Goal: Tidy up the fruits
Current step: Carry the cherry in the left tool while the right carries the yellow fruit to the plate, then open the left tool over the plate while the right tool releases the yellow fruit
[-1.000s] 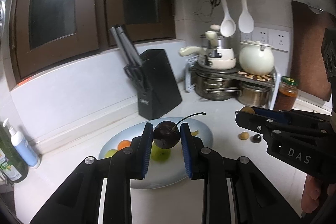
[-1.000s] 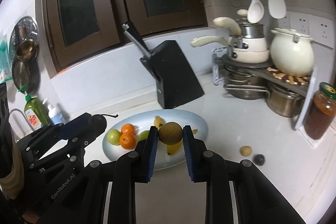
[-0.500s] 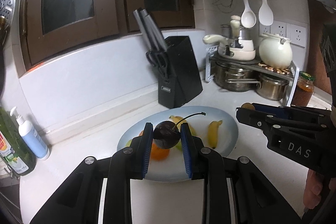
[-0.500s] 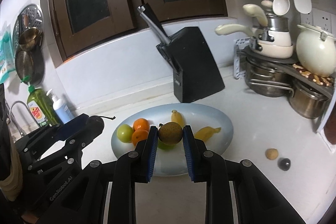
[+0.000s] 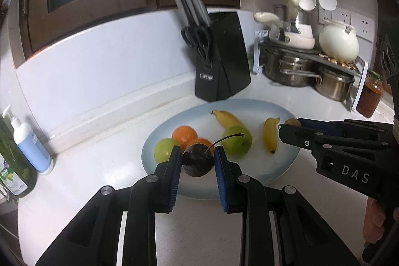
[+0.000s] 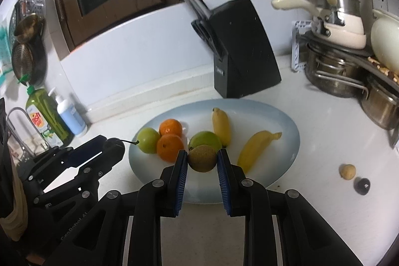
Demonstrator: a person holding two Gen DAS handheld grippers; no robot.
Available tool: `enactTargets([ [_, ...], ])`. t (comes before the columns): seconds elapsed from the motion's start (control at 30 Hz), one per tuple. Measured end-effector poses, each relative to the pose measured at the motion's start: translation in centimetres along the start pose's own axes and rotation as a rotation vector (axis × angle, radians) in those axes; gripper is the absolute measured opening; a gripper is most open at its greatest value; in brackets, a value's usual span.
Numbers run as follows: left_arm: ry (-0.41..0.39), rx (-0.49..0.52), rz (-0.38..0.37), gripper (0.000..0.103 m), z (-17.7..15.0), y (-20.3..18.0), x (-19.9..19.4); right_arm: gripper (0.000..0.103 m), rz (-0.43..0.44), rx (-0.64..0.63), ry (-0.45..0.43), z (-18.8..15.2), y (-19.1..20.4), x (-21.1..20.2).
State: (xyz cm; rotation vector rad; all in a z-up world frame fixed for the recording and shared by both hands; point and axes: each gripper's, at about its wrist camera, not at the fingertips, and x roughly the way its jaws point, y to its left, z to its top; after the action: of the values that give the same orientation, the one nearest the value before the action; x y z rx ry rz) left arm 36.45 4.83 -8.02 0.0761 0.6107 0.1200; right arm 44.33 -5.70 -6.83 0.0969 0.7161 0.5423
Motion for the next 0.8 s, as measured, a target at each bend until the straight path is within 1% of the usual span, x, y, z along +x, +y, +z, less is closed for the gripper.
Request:
enactTargets([
  [0.43, 0.122, 0.038, -0.041, 0.027, -1.4, 0.2, 5.4, 0.026, 0.005, 0.022, 0.098, -1.1, -0.7, 4.6],
  [0.8, 0.198, 0.064, -0.077, 0.027, -1.7, 0.0, 8.1, 0.026, -0.009, 0.034, 0.152, -1.2, -1.2, 6.8],
])
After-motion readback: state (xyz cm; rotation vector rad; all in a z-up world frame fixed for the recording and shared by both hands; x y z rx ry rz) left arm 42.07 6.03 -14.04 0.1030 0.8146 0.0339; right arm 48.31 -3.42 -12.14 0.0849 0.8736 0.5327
